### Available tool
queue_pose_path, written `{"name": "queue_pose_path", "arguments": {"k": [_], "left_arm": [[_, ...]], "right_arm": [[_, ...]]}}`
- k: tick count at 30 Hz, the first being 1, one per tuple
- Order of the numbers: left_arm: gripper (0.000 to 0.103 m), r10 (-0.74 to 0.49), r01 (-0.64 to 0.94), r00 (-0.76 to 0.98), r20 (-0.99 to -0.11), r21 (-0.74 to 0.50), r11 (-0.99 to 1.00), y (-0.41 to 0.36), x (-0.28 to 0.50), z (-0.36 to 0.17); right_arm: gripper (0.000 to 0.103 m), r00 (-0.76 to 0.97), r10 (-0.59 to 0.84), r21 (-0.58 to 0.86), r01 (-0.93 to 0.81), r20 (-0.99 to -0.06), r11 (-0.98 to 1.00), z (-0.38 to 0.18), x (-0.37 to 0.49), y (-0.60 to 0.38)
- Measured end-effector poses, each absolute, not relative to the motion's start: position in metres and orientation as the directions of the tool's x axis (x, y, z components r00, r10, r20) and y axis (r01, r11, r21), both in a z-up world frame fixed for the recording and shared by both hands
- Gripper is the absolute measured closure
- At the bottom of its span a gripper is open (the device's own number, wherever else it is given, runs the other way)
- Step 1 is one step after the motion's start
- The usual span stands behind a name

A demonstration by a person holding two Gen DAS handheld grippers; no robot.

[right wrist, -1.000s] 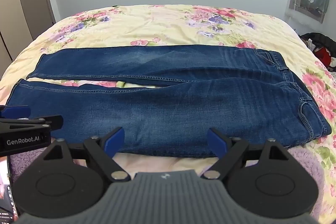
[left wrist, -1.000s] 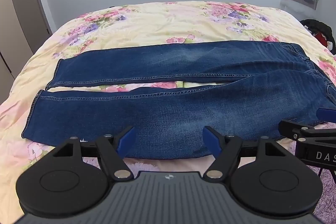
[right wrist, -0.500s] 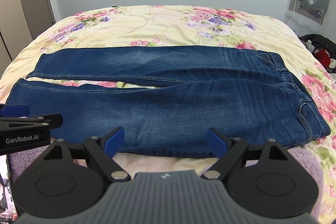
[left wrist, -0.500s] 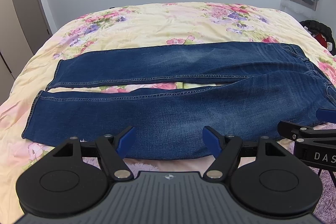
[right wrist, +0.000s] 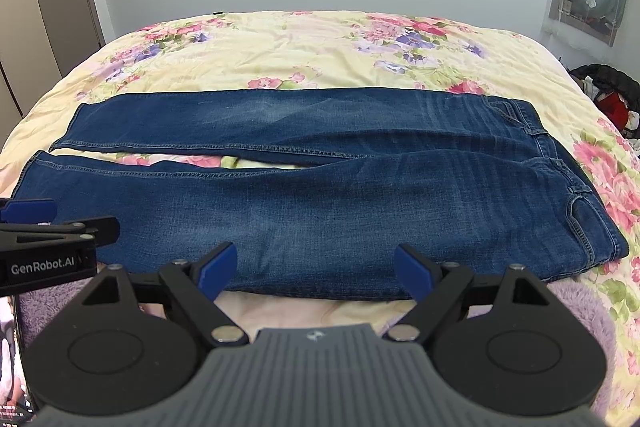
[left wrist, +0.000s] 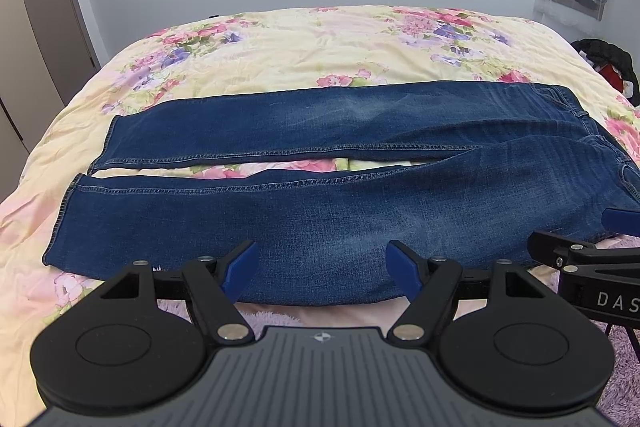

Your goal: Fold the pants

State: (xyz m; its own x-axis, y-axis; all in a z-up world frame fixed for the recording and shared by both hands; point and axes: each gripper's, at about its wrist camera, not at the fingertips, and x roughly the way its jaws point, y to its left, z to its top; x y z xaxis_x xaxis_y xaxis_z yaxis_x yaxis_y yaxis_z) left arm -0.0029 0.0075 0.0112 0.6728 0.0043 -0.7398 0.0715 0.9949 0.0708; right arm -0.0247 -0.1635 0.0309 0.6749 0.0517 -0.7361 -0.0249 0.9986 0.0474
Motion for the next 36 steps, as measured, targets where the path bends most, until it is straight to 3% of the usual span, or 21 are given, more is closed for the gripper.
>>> {"name": "queue_pose_path", "arguments": {"k": [36], "left_arm": [[0.018, 0.01, 0.067, 0.677, -0.736, 0.075, 0.995, 0.0088, -0.0017, 0.0171]], "right_arm": [[0.021, 0.676, 0.049, 0.03, -0.039, -0.735, 0.999, 0.0297, -0.0263, -0.1594]]}}
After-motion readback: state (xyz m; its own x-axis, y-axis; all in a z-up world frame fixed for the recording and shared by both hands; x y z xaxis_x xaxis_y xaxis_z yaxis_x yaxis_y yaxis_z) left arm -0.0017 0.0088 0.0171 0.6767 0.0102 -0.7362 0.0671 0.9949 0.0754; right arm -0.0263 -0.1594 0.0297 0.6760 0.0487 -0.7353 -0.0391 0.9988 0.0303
